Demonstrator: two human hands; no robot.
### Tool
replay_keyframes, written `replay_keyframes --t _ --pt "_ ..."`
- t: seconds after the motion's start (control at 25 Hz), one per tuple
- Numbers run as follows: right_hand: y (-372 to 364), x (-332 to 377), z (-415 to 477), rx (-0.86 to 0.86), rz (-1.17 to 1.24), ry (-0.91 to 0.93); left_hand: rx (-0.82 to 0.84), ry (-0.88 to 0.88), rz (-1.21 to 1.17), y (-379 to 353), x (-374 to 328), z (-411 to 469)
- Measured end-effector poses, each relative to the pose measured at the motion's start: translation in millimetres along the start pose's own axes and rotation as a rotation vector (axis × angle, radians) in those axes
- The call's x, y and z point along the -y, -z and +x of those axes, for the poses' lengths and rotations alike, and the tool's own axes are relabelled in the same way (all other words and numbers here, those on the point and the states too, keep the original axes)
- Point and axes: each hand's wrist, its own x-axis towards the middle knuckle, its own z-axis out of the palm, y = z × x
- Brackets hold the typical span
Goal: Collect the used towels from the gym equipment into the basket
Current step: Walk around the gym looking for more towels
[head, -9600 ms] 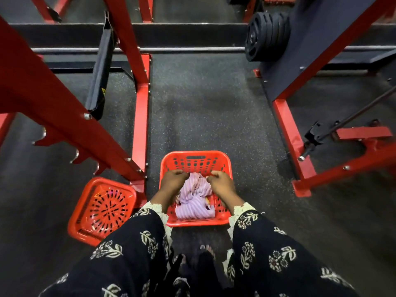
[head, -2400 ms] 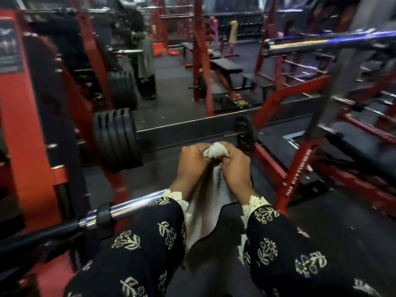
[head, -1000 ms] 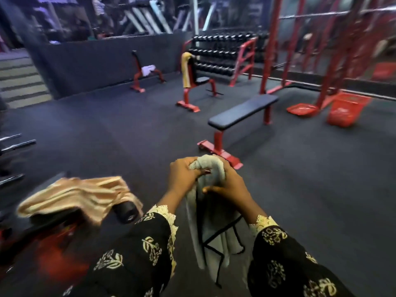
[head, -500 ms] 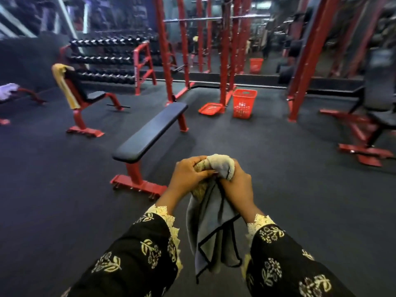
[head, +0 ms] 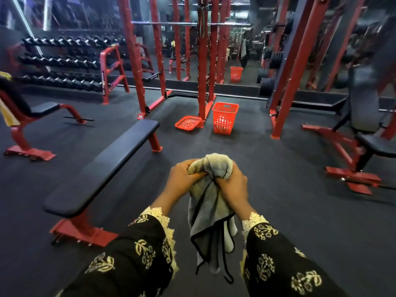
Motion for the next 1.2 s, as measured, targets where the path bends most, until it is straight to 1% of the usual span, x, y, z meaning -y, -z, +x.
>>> replay_keyframes --t 0.12,0.32,0.6,0.72,0.88,0.96,1.04,1.2 --pt "-12.2 -15.1 98.9 -0.003 -0.024 0.002 0.028 -0.021 -0.004 -21.6 19.3 100.6" --pt "-44.7 -56.9 281.2 -0.072 -0.029 0.016 0.025 -0.075 -0.026 -68.7 71.0 284.5" --pt "-76.2 -85.7 548.6 -0.069 -0.027 -0.057 0.116 -0.072 -0.068 -113.1 100.1 561.1" --pt "-89.1 -108.0 644.5 -0.051 -0.057 -0.041 0.123 -0.083 -0.034 -135.8 117.1 658.6" --pt "-109.6 -157.4 792.4 -0.091 -0.028 -0.034 0.180 -0.113 0.028 -180.8 155.5 808.7" --pt "-117.6 -179.5 867.3 -0.095 0.003 -0.025 0.159 -0.115 0.061 -207.1 173.0 881.1" --pt "-117.9 -192.4 942.6 -0.089 0.031 -0.026 0.143 -0.088 0.049 -231.4 180.7 950.1" --pt "-113.9 -208.0 1101.8 -0.080 0.009 -0.004 0.120 -0.060 -0.002 -270.3 188.0 1097.4"
